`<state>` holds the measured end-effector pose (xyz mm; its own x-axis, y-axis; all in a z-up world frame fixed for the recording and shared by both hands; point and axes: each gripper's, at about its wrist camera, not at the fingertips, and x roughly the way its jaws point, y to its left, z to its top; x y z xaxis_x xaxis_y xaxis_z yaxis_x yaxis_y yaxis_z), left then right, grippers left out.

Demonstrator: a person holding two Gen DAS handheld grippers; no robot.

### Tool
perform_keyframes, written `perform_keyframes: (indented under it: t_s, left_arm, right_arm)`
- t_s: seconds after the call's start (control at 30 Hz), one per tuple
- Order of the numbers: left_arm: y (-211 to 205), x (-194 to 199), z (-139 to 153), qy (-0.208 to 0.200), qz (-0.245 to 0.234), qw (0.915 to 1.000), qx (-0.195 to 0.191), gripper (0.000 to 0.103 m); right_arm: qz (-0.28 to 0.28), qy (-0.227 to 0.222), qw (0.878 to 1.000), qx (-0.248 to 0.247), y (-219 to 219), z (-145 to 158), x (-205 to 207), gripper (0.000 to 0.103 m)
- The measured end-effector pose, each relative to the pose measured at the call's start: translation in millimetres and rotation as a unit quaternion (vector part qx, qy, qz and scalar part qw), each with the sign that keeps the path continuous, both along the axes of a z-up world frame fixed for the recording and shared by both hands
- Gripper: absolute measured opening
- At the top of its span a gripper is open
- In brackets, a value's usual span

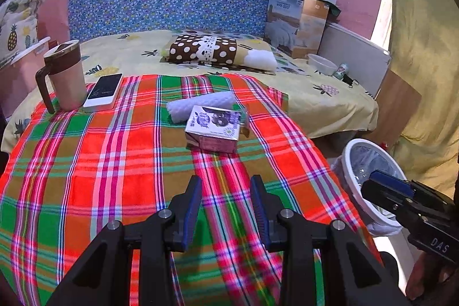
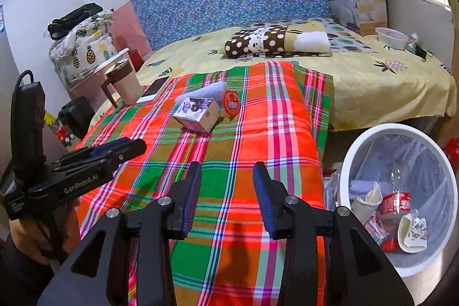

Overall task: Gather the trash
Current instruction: 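Move both open tools back toward the milk box and foam roll, then grasp the purple milk box with the left tool while the right tool grasps the red lid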

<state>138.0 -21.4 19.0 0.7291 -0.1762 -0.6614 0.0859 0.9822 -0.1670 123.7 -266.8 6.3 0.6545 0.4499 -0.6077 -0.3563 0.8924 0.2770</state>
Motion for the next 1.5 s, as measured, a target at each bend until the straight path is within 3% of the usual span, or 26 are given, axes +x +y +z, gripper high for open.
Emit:
perform_keyframes:
  t_s: [0.07, 0.1, 0.27, 0.57, 0.73, 0.87, 1.1, 1.27, 1.37, 1.5]
  left_arm:
    - [3, 9, -2, 0.001, -0.001, 1.0000, 0.000, 0.040]
    - [6, 15, -4, 0.002, 0.000, 1.0000, -0.002, 0.044]
    - [12, 40, -8, 0.003, -0.003, 1.0000, -0.002, 0.046]
    - [0, 87, -18, 0.010, -0.018, 0.9998, 0.007, 0.060]
    - [-17, 103, -29, 0.009, -0.016, 0.9990, 0.042, 0.064]
    - [-16, 110, -42, 0.019, 0.013, 0.9957, 0.089, 0.065]
    - [36, 95, -43, 0.030, 0.080, 0.9909, 0.104, 0.065]
    - [84, 82, -34, 0.033, 0.130, 0.9898, 0.047, 0.065]
    - [78, 79, -25, 0.020, 0.113, 0.9932, 0.021, 0.065]
    - [49, 98, -24, 0.016, 0.082, 0.9962, 0.023, 0.066]
  right_arm:
    - [0.000, 0.003, 1.000, 0.002, -1, -1, 6, 0.059]
    - [0.000, 0.004, 1.000, 0.003, -1, -1, 8, 0.060]
    - [0.002, 0.006, 1.000, -0.001, 1, -3, 19, 0.059]
    - [0.010, 0.015, 1.000, -0.004, 5, -8, 38, 0.059]
    - [0.008, 0.022, 1.000, -0.001, 2, -12, 44, 0.060]
    - [0.007, 0.027, 1.000, 0.003, 1, -15, 47, 0.060]
    - [0.016, 0.024, 1.000, 0.004, 6, -13, 46, 0.060]
    - [0.026, 0.019, 0.999, 0.003, 11, -11, 51, 0.060]
    - [0.033, 0.015, 0.999, -0.002, 16, -9, 56, 0.060]
    - [0.035, 0.013, 0.999, -0.008, 17, -9, 63, 0.060]
